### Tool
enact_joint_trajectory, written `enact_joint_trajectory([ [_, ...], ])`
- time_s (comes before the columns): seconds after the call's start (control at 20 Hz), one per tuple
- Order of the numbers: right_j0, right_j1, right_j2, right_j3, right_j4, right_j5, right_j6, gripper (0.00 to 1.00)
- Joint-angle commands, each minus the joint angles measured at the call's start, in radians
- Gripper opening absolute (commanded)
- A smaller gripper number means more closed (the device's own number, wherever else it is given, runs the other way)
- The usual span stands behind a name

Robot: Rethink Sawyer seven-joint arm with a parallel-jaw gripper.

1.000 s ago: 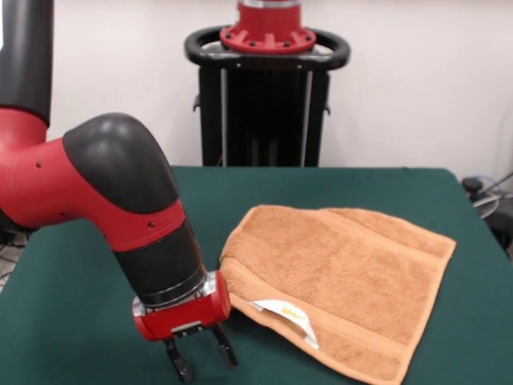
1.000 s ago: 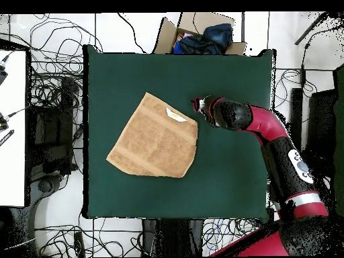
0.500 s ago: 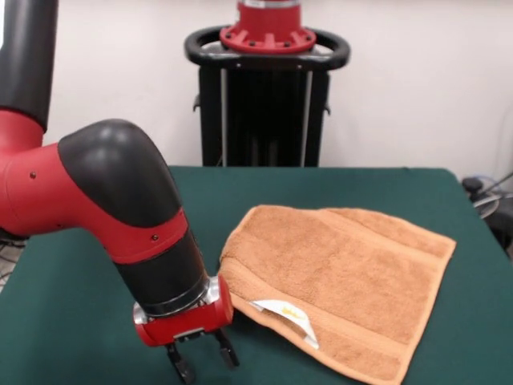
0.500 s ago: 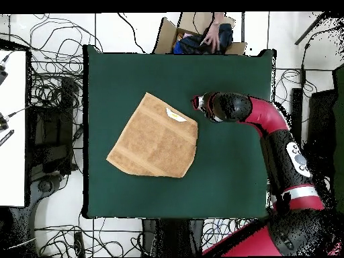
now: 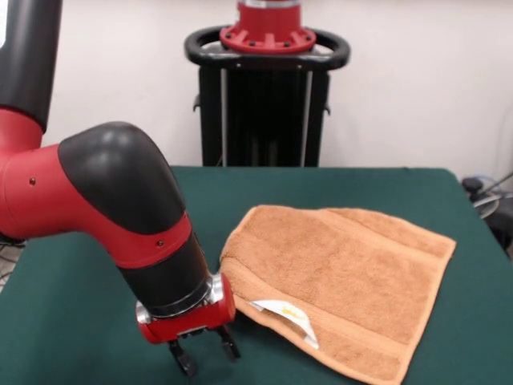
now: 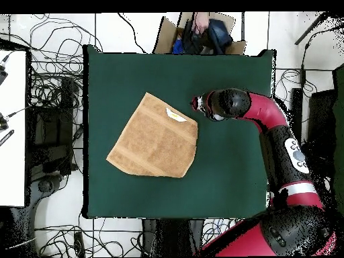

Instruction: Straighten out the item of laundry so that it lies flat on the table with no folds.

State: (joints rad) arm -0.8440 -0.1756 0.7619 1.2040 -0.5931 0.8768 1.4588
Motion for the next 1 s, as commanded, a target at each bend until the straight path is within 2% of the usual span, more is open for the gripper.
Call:
enact_joint_trajectory([
  [0.05,0.052,0.002,-0.109,-0.025,-0.012,0.204,-0.135,1.00],
  [0.25,0.053,-0.026,-0.118,-0.004,-0.010,0.227,-0.126,1.00],
  [1.0,0.098,0.064,-0.151,-0.112,-0.054,0.292,-0.121,1.00],
])
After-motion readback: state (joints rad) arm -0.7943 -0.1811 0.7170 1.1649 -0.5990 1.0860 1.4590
